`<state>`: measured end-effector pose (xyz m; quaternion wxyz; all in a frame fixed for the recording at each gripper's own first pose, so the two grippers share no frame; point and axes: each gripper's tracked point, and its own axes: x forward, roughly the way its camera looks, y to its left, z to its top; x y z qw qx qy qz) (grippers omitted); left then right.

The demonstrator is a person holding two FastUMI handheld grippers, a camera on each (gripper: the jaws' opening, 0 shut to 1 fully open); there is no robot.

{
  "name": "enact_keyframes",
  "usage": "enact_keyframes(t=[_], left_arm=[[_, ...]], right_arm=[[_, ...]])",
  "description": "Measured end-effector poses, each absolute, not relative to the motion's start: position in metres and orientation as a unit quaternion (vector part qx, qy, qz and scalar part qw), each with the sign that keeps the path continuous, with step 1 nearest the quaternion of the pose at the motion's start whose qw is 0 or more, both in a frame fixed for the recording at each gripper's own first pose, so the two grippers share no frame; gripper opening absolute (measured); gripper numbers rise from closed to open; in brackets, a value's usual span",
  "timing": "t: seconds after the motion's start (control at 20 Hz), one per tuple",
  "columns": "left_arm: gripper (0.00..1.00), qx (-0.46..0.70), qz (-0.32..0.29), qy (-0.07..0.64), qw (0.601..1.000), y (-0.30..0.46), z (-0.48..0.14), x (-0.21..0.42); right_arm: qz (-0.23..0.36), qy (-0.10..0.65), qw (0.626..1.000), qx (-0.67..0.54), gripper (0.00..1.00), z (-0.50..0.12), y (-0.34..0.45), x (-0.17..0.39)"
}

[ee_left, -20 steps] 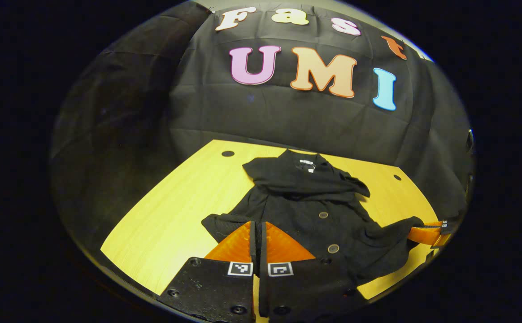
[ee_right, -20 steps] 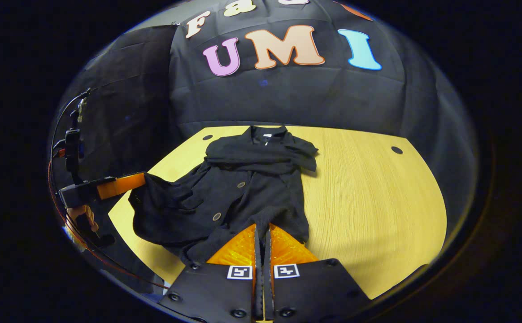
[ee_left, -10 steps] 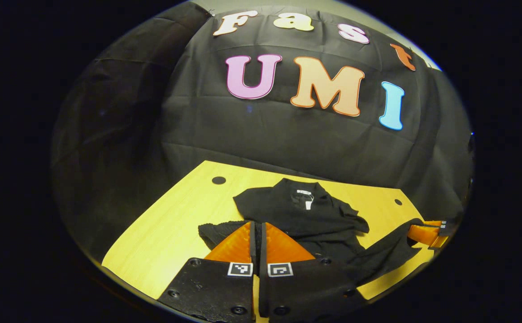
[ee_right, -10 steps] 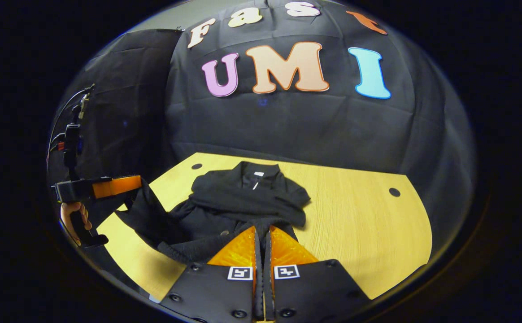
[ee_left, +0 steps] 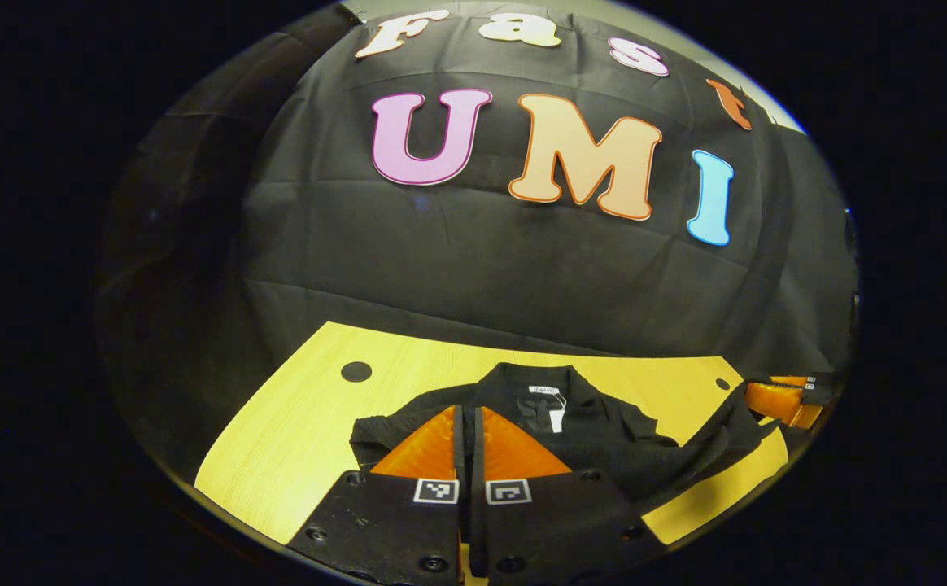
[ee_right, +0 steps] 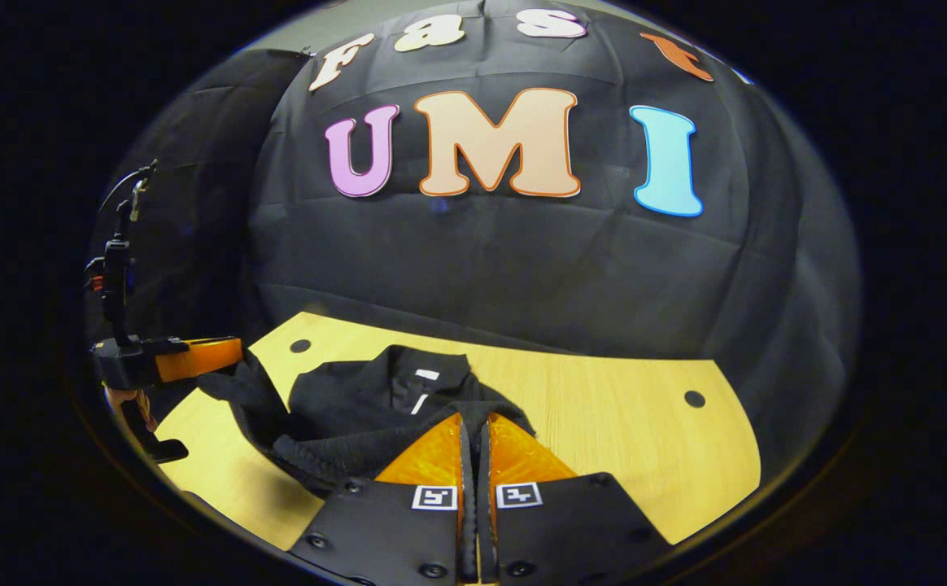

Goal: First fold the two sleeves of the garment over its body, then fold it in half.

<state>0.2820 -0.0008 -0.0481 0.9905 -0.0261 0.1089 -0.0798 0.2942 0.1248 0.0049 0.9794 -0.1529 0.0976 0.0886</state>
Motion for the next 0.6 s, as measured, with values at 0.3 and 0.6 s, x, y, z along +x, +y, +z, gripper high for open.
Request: enact_keyframes(t=[0.3,0.6], left_arm=[[0.0,-0.013,-0.077,0.119,0.99,0.002,-0.071,0.357],[0.0,0.01,-0.067,0.149,0.987,0.004,-0.112,0.407]], right_arm=[[0.057,0.111,0.979,-0.159,0.03,-0.005,0.133,0.369],[0.021,0.152,0.977,-0.15,0.03,-0.044,0.117,0.444]])
